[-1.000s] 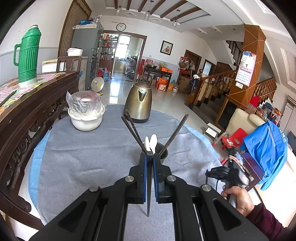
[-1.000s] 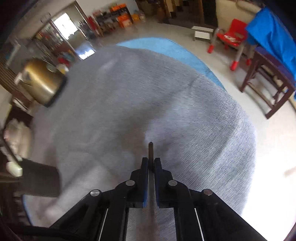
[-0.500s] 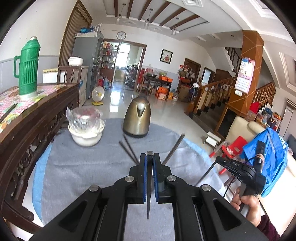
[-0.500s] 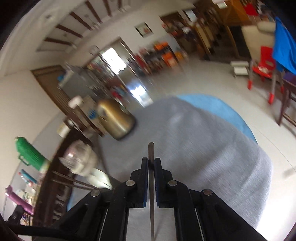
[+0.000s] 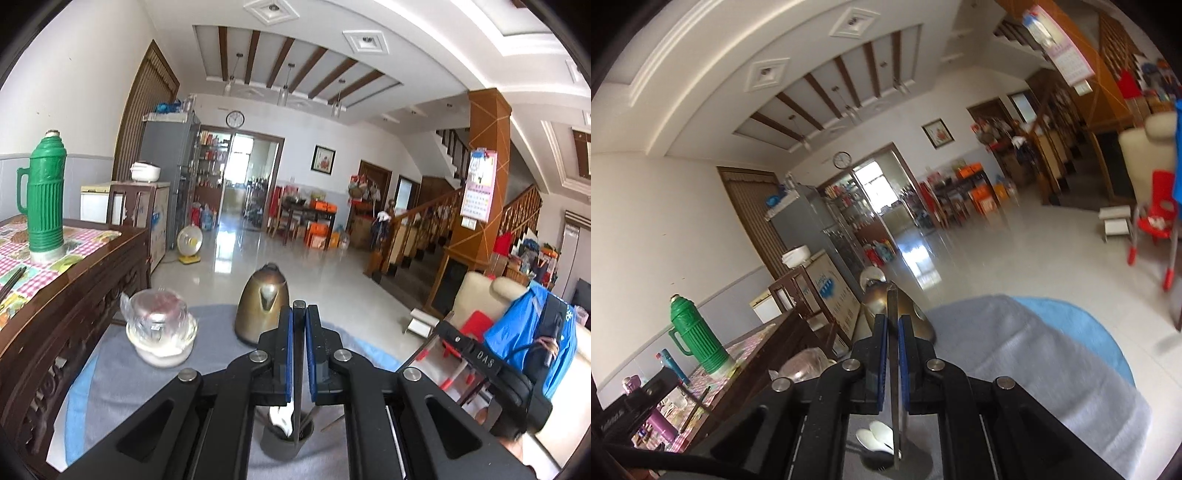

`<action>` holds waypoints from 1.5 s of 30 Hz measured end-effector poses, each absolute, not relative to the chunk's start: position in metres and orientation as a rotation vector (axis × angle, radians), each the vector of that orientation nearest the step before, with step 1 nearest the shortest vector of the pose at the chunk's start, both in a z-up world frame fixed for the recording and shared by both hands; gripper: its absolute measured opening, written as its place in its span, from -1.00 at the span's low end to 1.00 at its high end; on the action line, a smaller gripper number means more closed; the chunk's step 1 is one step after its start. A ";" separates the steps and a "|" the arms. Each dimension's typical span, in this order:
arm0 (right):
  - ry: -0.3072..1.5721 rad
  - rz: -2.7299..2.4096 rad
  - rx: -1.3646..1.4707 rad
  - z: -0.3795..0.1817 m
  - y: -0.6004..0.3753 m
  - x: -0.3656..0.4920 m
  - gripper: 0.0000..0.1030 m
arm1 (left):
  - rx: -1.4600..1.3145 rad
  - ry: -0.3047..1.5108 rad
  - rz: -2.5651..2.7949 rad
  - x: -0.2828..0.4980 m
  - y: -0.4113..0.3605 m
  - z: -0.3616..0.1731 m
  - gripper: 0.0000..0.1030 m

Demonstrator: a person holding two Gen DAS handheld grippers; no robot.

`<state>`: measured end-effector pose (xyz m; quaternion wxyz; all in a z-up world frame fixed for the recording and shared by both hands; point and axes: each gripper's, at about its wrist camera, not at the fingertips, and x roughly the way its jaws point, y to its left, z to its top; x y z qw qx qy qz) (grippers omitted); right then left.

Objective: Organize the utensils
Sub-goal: 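Lower the chopstick into the cup with the right tool while the left tool lowers its chopstick, then open both tools to release the chopsticks into the gray cup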

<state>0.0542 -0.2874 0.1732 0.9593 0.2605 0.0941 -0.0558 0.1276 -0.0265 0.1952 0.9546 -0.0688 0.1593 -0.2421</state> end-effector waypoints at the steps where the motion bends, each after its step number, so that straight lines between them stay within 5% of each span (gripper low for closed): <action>1: 0.181 -0.114 0.513 0.177 -0.283 0.057 -0.88 | -0.143 0.314 -0.488 0.131 -0.029 0.195 -0.87; 25: 0.404 -0.014 0.355 0.121 -0.230 0.119 -0.84 | -0.109 0.503 -0.391 0.163 -0.044 0.115 -0.86; 27: 0.426 0.008 0.377 0.118 -0.232 0.119 -0.84 | -0.083 0.501 -0.387 0.155 -0.042 0.116 -0.75; 29: 0.433 0.017 0.387 0.115 -0.232 0.117 -0.84 | -0.059 0.500 -0.373 0.144 -0.039 0.117 -0.21; 31: 0.440 0.027 0.404 0.114 -0.234 0.112 -0.83 | -0.052 0.497 -0.356 0.134 -0.034 0.117 0.08; 35: 0.442 0.035 0.440 0.115 -0.237 0.099 -0.81 | -0.010 0.495 -0.310 0.113 -0.027 0.118 0.37; 39: 0.443 0.046 0.481 0.116 -0.240 0.081 -0.56 | 0.011 0.488 -0.259 0.093 -0.020 0.119 0.47; 45: 0.429 0.044 0.478 0.121 -0.239 0.049 -0.54 | 0.038 0.464 -0.189 0.066 -0.011 0.124 0.60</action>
